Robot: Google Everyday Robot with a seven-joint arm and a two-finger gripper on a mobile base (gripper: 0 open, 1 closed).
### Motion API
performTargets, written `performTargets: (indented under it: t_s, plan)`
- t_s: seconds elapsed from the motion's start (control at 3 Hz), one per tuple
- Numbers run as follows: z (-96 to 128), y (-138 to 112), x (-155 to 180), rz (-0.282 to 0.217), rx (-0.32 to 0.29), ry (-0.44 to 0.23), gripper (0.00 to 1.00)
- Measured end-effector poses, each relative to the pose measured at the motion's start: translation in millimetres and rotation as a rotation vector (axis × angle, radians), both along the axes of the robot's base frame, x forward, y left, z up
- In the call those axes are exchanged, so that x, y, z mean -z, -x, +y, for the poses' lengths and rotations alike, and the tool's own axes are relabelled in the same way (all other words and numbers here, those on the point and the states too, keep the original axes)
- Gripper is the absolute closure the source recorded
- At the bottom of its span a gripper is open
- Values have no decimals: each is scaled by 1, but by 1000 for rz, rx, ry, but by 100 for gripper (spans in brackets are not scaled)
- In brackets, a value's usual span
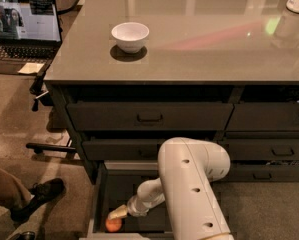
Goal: Place orange into bottom drawer
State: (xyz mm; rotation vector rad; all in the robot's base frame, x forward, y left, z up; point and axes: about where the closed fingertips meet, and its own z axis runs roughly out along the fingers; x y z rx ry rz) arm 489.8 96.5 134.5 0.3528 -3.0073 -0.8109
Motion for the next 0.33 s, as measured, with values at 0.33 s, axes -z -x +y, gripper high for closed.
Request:
performTargets:
  t_s: [0.33]
  plan:
    - [0,0,0,0,0,0,0]
